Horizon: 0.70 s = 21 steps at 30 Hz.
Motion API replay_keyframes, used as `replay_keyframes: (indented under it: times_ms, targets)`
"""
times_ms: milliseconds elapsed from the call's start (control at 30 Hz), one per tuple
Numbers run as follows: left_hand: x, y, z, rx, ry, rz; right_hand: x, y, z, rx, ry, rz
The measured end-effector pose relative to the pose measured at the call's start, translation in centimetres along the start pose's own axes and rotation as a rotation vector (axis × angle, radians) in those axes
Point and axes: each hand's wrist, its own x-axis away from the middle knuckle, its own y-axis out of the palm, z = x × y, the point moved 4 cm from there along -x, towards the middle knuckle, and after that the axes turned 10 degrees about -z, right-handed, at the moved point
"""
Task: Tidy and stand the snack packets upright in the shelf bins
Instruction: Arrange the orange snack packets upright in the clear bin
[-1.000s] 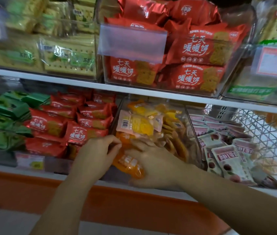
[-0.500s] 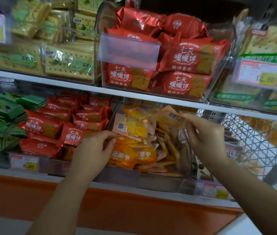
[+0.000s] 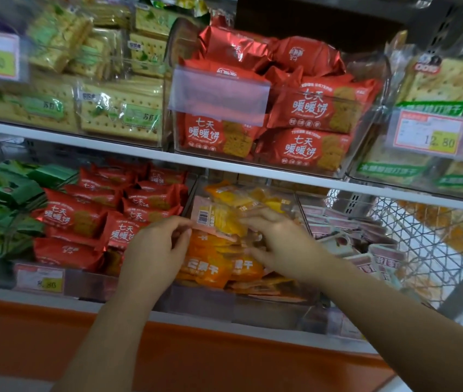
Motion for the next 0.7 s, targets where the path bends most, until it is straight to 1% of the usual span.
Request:
replay_keyframes:
  times_ms: [33,67,133,267,300,367,533,633,700]
  targets:
    - [-0.1,-0.1,-0.2,0.008,-0.004,0.007,-1.2,0.8,-0.3,-0.013,-0.001,-0.103]
    - [-0.1,-0.3,-0.3,0.019,-0.009,0.017,-2.4,1.2,-0.5,-0.005,-0.011,-0.165]
    - [-0.2,-0.8,-0.7,0.035,-0.022,0.039,-4.8,1.9,-0.4,0.023,-0.024,-0.248]
    - [-0.3,-1.5,-1.7,0.054,-0.041,0.062,-8.4,3.0,0.7,0.105,0.041,-0.47]
    - [-0.4,-1.6,-1.9,0.062,-0.045,0.061,-8.9,3.1,0.7,0.137,0.038,-0.502]
    - [-0.5,-1.7,-2.3,0.062,-0.039,0.058,-9.4,3.1,0.3,0.216,0.011,-0.497]
    - [-0.8,-2.0,-2.7,0.061,-0.036,0.042,-8.2,3.5,0.1,0.363,-0.063,-0.332]
    - [-0.5,-1.9,-2.4,0.053,-0.019,0.041,-7.2,3.1,0.1,0.342,-0.096,-0.26]
    - [-0.4,-1.6,-2.1,0.053,0.0,0.03,-6.7,2.2,0.4,0.282,-0.126,-0.204]
